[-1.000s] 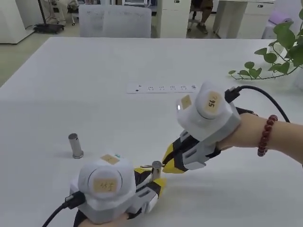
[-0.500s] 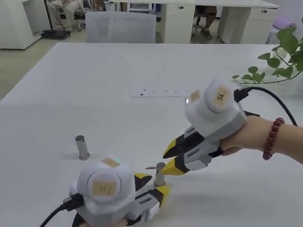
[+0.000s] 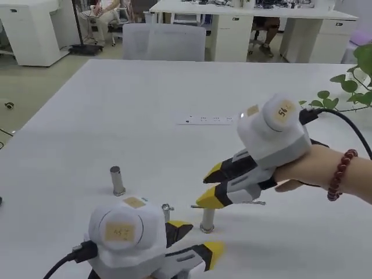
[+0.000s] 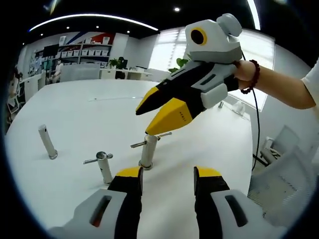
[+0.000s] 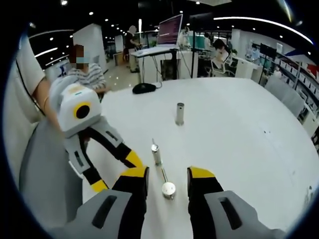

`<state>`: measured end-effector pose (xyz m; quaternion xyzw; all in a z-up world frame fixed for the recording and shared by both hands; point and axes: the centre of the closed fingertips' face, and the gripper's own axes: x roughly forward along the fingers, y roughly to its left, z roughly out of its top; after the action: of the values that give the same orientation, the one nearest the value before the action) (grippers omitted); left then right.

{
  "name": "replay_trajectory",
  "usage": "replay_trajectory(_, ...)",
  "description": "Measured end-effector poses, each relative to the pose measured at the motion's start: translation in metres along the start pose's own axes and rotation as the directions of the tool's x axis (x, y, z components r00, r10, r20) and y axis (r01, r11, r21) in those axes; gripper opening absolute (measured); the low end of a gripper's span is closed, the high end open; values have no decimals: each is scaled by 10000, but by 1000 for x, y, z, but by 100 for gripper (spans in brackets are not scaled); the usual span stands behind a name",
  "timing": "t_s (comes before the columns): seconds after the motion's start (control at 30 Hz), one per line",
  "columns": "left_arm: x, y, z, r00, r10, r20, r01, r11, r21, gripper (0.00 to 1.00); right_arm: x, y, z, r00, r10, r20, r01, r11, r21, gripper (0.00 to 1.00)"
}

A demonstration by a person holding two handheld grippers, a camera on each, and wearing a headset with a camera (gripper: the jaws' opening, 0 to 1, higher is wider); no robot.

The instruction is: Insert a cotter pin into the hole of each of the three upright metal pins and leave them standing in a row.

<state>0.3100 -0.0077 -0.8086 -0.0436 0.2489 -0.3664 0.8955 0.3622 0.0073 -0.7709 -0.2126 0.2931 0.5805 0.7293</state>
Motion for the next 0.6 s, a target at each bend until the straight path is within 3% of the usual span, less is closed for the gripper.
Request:
replay_trajectory(0.17,-15,6,-1,9995,306,42,-306,9995,-16,46,5,-2,14,9986,-270,449,254,9990,359,35)
replay_trajectory(0.3,-30,17,-1,9956,927,99,-926,9957,-38,56,12,-7,28,9951,-523,845,472,9970,613,37)
replay_trajectory(0.47,-41,24,-1,9921,1239,208,-1238,9923,-59,62,22,-5,40,9926,-620,1042,557,9965,626,37)
replay_trajectory(0.6,-49,31,8,9873,1526,442,-1517,9881,-249,71,32,-7,47,9905,-680,1197,594,9955,739,37)
